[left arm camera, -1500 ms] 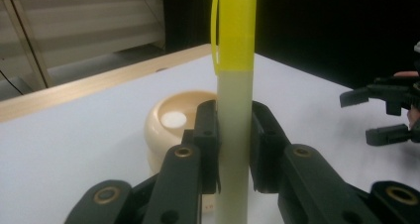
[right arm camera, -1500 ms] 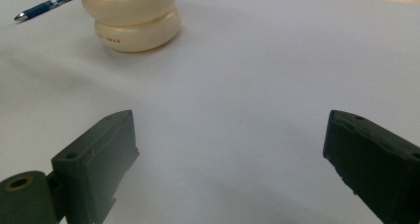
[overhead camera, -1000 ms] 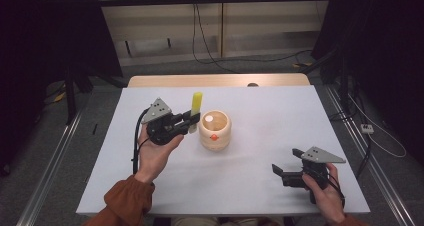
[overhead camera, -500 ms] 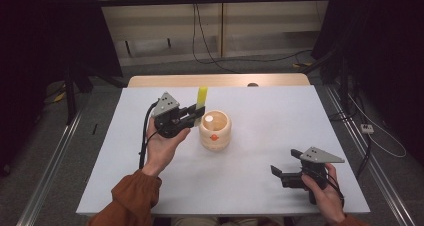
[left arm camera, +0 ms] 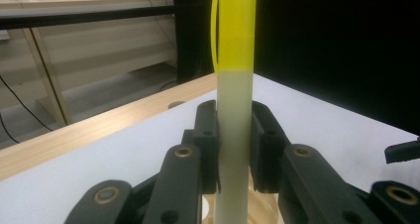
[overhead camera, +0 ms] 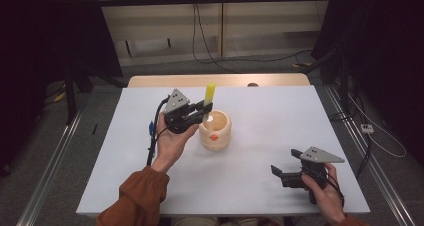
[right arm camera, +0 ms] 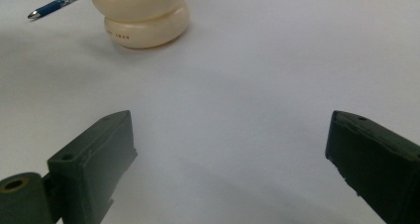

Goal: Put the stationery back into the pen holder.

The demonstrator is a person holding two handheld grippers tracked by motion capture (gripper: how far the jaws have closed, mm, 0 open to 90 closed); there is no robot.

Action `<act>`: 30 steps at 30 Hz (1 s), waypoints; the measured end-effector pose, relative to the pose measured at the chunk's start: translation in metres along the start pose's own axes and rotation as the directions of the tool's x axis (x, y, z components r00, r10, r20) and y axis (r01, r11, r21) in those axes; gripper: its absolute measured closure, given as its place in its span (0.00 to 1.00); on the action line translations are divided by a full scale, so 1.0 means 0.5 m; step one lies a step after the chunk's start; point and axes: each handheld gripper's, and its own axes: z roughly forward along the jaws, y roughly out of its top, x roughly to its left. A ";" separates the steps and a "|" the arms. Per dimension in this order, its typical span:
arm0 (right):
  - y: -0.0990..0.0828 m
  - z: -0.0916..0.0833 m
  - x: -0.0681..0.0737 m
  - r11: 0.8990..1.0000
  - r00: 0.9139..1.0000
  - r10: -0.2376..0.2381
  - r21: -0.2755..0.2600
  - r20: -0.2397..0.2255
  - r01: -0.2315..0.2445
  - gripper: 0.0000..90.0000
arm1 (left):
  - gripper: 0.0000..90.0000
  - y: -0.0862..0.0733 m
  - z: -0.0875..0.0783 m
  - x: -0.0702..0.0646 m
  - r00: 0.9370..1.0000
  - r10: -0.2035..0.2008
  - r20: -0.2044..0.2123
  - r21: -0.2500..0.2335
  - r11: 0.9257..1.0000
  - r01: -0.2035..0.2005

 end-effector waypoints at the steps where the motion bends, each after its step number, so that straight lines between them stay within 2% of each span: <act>1: 0.000 0.000 0.000 1.000 1.000 -0.003 -0.002 0.001 0.003 0.05 | 0.86 -0.001 0.004 -0.001 1.000 0.002 -0.002 0.000 1.000 -0.002; 5: -0.001 0.000 0.000 1.000 1.000 -0.006 0.003 -0.002 0.006 0.05 | 0.86 -0.008 0.016 -0.006 1.000 0.008 0.002 0.006 1.000 -0.008; 8: -0.001 0.000 0.000 1.000 1.000 -0.005 0.003 -0.003 0.005 0.05 | 0.86 -0.013 0.023 -0.009 1.000 -0.004 0.008 0.003 1.000 0.004; 14: -0.001 0.001 0.001 1.000 1.000 -0.005 0.006 -0.004 0.005 0.05 | 0.86 -0.027 0.036 -0.014 1.000 0.016 0.006 0.011 1.000 -0.016; 17: -0.001 0.001 0.001 1.000 1.000 -0.005 0.006 -0.005 0.005 0.05 | 0.86 -0.032 0.045 -0.014 1.000 0.007 0.007 0.002 1.000 -0.007; 24: -0.001 0.000 0.001 1.000 1.000 -0.006 0.006 -0.006 0.006 0.05 | 0.86 -0.057 0.067 -0.021 1.000 0.028 0.003 0.032 0.999 -0.029; 27: -0.001 0.001 0.002 1.000 1.000 -0.004 0.010 -0.012 0.004 0.05 | 0.86 -0.069 0.072 -0.018 1.000 0.017 0.002 0.051 0.999 -0.017; 30: -0.001 0.002 0.003 1.000 1.000 -0.003 0.011 -0.014 0.003 0.05 | 0.86 -0.072 0.070 -0.018 1.000 0.024 0.000 0.045 0.999 -0.024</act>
